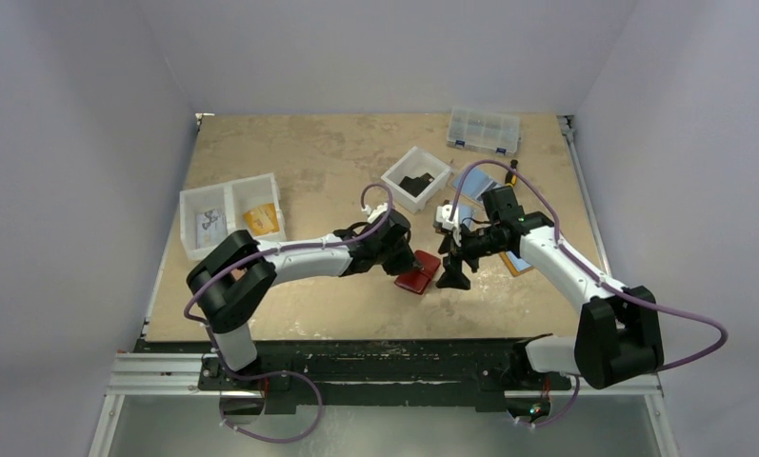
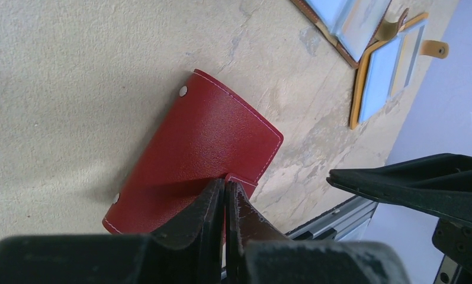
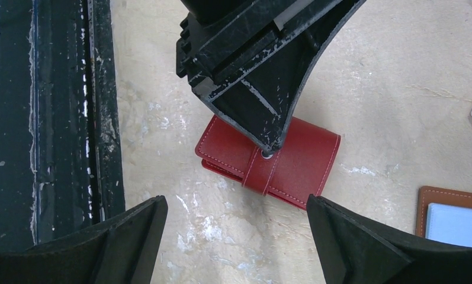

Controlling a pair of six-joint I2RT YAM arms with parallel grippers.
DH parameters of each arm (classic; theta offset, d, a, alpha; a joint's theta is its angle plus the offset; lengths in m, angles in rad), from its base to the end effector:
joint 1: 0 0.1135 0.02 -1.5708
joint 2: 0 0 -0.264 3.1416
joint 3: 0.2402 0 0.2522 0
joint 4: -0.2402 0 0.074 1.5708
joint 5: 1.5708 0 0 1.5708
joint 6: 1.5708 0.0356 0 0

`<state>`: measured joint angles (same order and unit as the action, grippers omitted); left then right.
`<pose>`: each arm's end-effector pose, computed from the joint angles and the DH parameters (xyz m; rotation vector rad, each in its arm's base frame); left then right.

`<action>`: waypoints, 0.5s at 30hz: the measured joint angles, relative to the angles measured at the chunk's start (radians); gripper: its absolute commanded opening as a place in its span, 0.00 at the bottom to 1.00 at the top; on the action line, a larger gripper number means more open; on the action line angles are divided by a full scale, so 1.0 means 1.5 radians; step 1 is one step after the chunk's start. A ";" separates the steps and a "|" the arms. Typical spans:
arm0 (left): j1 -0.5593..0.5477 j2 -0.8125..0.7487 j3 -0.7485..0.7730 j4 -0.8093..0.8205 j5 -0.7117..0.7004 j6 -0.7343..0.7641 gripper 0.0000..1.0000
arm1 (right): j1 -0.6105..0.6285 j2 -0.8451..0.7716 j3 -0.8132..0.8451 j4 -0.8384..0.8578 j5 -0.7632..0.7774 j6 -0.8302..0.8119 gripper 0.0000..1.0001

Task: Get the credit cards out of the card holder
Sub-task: Move the card holder to the center of the board.

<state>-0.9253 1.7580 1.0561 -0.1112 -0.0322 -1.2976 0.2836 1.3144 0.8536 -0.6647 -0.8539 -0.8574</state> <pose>0.2236 -0.2951 0.1809 -0.5031 2.5803 -0.9193 0.2239 0.0932 0.2258 -1.4717 1.8458 0.8742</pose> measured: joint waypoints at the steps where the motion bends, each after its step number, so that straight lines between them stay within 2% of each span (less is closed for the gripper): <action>1: 0.000 0.002 0.000 0.001 0.002 0.002 0.11 | 0.000 -0.002 -0.002 0.000 0.000 0.000 0.99; 5: 0.000 0.018 0.000 0.001 0.020 0.015 0.17 | 0.000 -0.005 -0.005 -0.001 0.000 -0.003 0.99; 10: 0.000 0.020 0.000 0.020 0.063 0.061 0.38 | 0.000 -0.008 -0.005 -0.006 -0.001 -0.010 0.99; 15: 0.000 0.010 -0.024 0.083 0.095 0.104 0.51 | 0.000 -0.022 -0.005 -0.022 -0.001 -0.029 0.99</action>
<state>-0.9253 1.7737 1.0206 0.0139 0.1097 -1.1412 0.2836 1.2819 0.8455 -0.6975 -0.8558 -0.9005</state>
